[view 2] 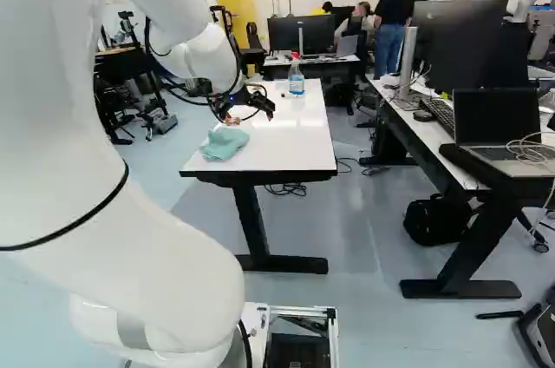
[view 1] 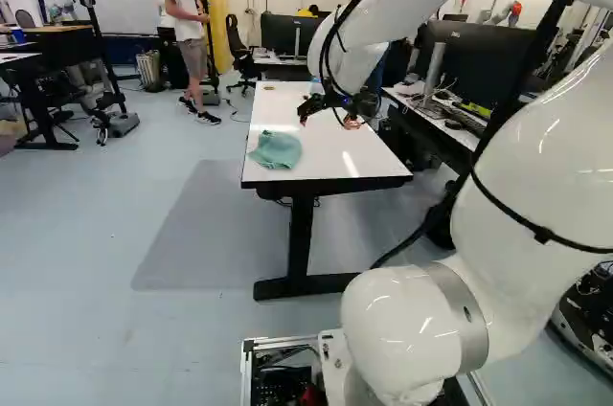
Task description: Clean the table with the green towel
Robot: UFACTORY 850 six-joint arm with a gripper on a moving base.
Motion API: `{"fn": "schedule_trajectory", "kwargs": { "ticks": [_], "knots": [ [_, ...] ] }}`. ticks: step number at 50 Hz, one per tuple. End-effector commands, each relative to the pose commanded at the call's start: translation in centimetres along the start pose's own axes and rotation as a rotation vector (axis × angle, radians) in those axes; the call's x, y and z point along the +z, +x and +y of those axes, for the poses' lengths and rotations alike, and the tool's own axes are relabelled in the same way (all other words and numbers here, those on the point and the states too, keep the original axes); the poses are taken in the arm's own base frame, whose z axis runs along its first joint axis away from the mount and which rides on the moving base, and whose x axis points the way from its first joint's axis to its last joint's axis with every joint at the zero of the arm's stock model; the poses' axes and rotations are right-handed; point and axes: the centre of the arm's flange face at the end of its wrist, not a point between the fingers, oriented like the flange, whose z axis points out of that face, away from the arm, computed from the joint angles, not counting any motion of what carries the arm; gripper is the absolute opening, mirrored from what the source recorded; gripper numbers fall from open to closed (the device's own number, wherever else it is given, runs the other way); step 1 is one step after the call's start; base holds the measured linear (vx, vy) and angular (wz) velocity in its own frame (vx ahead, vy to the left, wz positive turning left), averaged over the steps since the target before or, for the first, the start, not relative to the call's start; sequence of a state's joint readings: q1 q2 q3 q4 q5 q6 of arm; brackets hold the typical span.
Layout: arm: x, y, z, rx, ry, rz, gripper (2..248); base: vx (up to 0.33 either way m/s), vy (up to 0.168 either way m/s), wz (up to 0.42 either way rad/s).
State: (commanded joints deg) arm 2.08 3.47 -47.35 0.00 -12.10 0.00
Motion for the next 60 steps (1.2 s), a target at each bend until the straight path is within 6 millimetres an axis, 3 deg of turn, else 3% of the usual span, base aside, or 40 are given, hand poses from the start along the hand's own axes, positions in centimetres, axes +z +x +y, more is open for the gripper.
{"fn": "schedule_trajectory", "kwargs": {
  "ticks": [31, 60],
  "knots": [
    [0.8, -2.9, 0.2, 0.004, -0.003, 0.072, 247, 0.0, 0.0, 0.0],
    [1.8, -7.8, 0.5, 0.009, -0.009, 0.191, 247, 0.0, 0.0, 0.0]
  ]
}}
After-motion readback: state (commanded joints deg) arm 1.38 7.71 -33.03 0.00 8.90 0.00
